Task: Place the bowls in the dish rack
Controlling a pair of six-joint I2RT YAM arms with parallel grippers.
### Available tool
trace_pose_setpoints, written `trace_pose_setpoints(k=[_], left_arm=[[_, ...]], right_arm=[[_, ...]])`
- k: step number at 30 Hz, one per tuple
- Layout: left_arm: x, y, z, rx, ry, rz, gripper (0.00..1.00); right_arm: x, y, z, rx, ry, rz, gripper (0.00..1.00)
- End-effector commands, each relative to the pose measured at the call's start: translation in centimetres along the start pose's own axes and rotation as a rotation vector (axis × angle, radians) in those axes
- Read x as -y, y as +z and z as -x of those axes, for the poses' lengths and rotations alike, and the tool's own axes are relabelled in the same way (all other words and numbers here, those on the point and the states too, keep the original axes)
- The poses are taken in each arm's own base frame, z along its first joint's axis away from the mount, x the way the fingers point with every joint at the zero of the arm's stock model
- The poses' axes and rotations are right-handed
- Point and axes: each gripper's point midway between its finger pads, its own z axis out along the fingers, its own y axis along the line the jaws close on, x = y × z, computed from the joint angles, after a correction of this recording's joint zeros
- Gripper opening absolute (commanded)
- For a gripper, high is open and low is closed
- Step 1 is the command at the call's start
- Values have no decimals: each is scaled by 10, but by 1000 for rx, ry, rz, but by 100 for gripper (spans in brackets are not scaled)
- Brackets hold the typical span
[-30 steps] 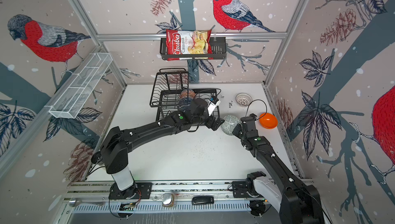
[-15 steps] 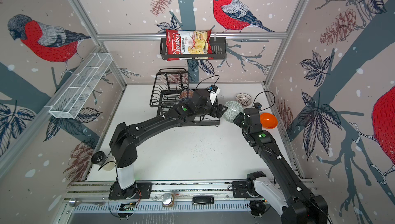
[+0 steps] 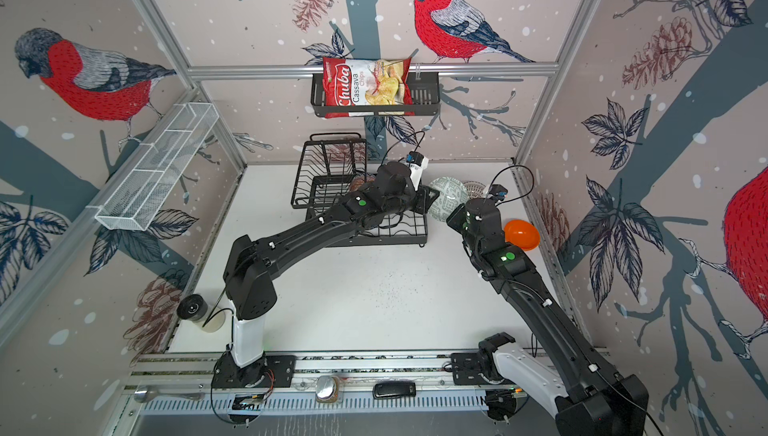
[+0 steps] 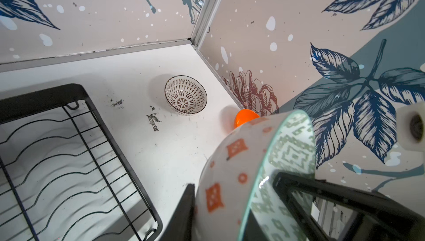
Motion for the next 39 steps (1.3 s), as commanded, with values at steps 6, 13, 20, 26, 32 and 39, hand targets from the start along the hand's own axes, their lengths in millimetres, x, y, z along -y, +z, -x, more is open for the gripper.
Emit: trace_pose_setpoints(k=[6, 13, 20, 26, 32, 39], left_arm=[[-2, 1, 9, 37, -16, 18, 8], [-5, 2, 34, 107, -41, 41, 0], [-8, -1, 56, 194, -57, 83, 0], [-20, -16, 67, 258, -66, 146, 0], [-32, -30, 72, 302, -33, 205, 0], [-50, -58, 91, 461, -5, 304, 0]], right_arm=[[-10, -4, 24, 121, 72, 43, 5], [-20, 3, 23, 110, 63, 85, 14], [-18, 5, 20, 88, 33, 83, 31], [-15, 1, 20, 79, 38, 109, 53], [-17, -6, 26, 81, 40, 127, 89], [-15, -14, 41, 95, 127, 150, 100]])
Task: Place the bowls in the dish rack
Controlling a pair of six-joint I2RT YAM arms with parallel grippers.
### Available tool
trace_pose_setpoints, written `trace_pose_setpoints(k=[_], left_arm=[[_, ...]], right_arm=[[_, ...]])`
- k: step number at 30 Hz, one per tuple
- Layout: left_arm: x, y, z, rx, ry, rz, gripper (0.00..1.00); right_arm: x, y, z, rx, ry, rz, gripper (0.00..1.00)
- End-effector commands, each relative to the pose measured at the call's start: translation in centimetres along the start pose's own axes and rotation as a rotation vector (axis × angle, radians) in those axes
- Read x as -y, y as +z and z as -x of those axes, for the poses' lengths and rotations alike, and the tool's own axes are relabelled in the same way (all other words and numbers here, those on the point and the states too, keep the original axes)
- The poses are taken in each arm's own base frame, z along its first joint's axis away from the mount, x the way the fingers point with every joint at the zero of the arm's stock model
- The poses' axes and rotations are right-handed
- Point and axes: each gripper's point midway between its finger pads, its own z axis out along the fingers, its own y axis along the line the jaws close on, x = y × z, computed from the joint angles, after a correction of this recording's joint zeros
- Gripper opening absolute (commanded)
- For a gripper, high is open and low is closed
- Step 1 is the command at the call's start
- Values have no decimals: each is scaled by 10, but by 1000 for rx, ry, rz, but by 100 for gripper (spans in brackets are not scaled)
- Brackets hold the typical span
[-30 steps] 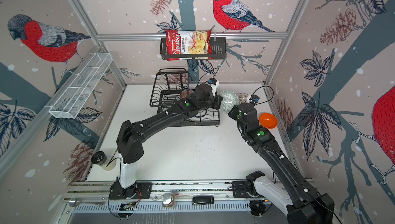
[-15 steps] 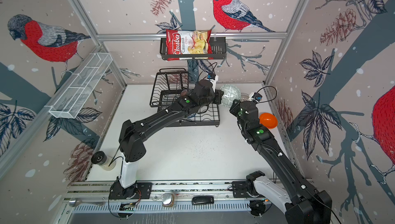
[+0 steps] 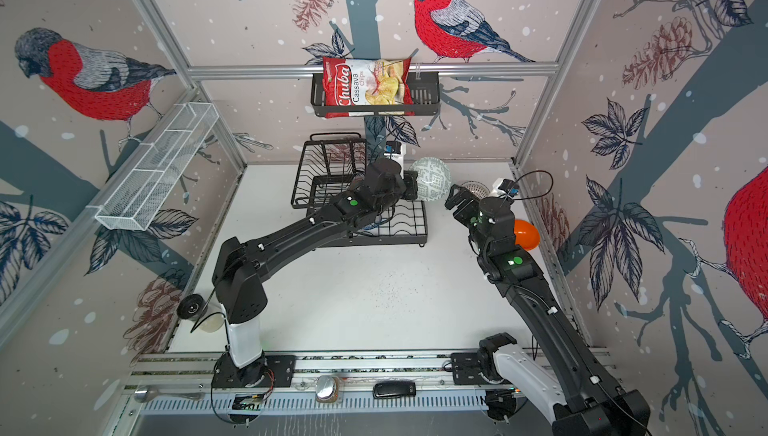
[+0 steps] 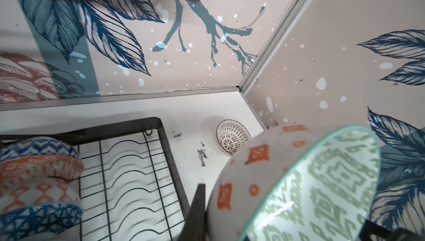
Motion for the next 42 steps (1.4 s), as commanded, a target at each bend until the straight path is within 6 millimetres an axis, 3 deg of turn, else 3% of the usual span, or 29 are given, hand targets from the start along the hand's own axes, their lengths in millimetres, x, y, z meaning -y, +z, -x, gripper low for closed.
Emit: trace_pose_setpoints(k=[1, 10, 19, 25, 29, 42], left_arm=[[-3, -16, 54, 233, -18, 19, 0], [-11, -37, 103, 502, 44, 84, 0], [-15, -53, 114, 716, 88, 103, 0], [-15, -56, 119, 796, 142, 155, 0], [-14, -54, 120, 811, 187, 182, 0], [-7, -68, 120, 857, 242, 217, 0]], right_arm=[[-7, -5, 9, 3, 69, 42, 100], [-52, -27, 51, 58, 318, 235, 100], [-119, -48, 83, 60, 509, 529, 100], [-160, -58, 88, 37, 565, 663, 100], [-183, -51, 82, -17, 613, 732, 100], [-214, -20, 65, -135, 789, 836, 95]])
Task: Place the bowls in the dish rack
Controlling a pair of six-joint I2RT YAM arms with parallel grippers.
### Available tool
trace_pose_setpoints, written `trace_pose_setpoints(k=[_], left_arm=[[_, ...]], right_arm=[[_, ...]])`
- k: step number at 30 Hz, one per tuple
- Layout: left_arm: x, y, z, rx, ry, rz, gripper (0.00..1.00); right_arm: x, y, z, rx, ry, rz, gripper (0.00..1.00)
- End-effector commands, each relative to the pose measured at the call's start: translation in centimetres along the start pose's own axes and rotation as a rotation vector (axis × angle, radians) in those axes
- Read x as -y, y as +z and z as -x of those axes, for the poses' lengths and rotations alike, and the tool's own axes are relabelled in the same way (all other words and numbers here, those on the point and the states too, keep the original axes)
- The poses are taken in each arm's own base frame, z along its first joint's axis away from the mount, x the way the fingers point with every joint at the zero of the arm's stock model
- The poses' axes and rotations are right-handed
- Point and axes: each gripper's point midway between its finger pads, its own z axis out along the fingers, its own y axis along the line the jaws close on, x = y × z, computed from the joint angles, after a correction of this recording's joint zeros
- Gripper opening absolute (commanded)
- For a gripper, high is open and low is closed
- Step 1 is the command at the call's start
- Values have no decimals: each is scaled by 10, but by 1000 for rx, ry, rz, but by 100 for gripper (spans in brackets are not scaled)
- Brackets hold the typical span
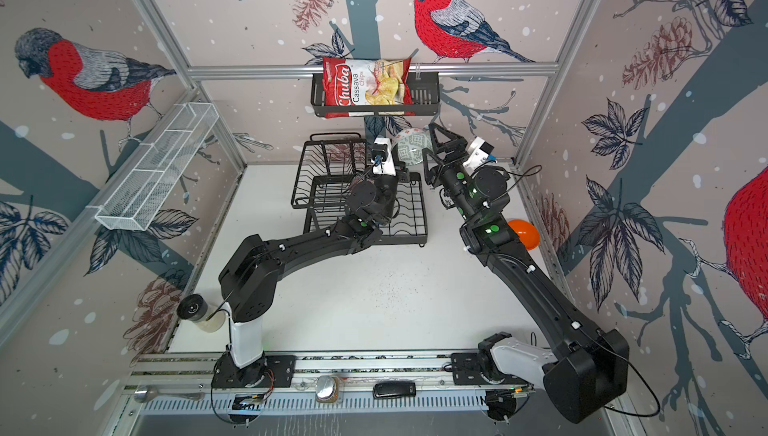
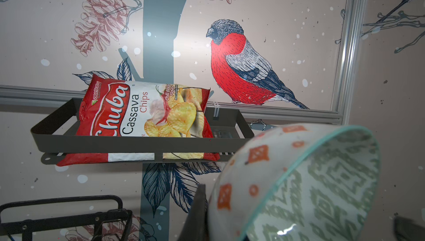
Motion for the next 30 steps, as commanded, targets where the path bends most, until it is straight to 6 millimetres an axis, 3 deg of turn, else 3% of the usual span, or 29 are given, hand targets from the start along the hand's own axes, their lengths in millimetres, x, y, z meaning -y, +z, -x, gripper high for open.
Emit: trace_pose_setpoints(k=[1, 7, 11, 17, 22, 30], left_arm=[[-5, -4, 29, 97, -31, 29, 0], [1, -11, 38, 121, -20, 25, 0], [0, -15, 42, 131, -22, 30, 0], [-3, -23, 51, 155, -26, 33, 0], [-5, -29, 52, 165, -11, 34, 0], [-4, -34, 49, 171, -13, 36, 0]], right_arm=[[-29, 4, -6, -21, 49, 108, 95], [-28, 11, -4, -2, 111, 135, 89], [-11, 23, -4, -5, 155, 110, 81], [-2, 26, -2, 3, 185, 100, 65], [4, 25, -1, 13, 203, 92, 44], [15, 27, -2, 10, 244, 67, 30]])
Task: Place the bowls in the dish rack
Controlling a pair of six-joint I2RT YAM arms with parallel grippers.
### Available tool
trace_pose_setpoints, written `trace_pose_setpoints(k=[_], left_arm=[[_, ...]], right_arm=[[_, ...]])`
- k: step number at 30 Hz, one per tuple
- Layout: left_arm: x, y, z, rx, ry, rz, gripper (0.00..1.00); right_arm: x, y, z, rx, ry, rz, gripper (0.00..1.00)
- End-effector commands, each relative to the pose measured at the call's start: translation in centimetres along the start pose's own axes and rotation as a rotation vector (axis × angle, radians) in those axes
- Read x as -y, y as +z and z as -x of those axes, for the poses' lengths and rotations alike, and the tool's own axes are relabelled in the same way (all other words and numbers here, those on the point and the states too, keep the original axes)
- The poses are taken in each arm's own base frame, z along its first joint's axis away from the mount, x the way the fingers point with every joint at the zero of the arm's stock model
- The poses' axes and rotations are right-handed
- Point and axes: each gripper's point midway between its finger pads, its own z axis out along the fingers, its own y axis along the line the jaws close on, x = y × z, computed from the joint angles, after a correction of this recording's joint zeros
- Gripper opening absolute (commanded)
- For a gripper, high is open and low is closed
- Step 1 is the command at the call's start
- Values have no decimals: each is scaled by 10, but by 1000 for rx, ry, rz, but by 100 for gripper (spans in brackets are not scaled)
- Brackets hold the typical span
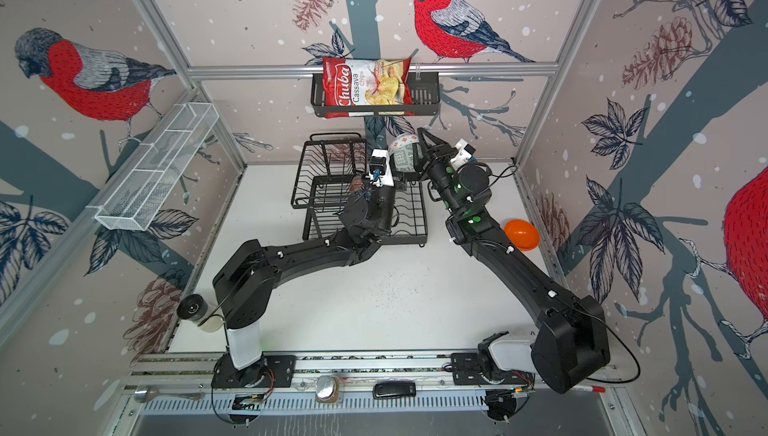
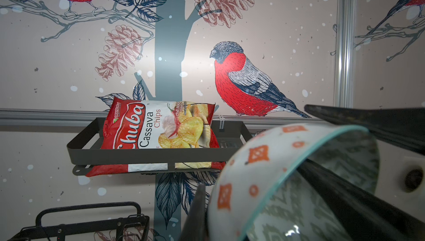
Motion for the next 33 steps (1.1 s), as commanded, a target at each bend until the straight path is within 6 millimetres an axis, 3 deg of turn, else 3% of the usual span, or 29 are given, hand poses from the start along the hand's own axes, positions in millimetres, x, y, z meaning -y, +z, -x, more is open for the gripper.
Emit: trace_pose_setpoints(k=[1, 5, 12, 21, 27, 33], left_arm=[[-5, -2, 28, 92, -78, 14, 0], [-4, -1, 28, 89, -78, 14, 0], [-5, 1, 30, 78, -75, 21, 0], [3, 6, 27, 26, -89, -15, 0], [9, 4, 22, -3, -115, -57, 19], [13, 4, 18, -44, -120, -86, 28]], right_arm=[[-5, 1, 0, -2, 14, 28, 28], [-5, 0, -1, -8, 4, 32, 15], [-10, -1, -4, -20, -8, 37, 3], [-22, -7, -7, -42, -39, 110, 0], [-39, -14, -11, -64, -69, 205, 0], [-48, -17, -10, -66, -87, 245, 0]])
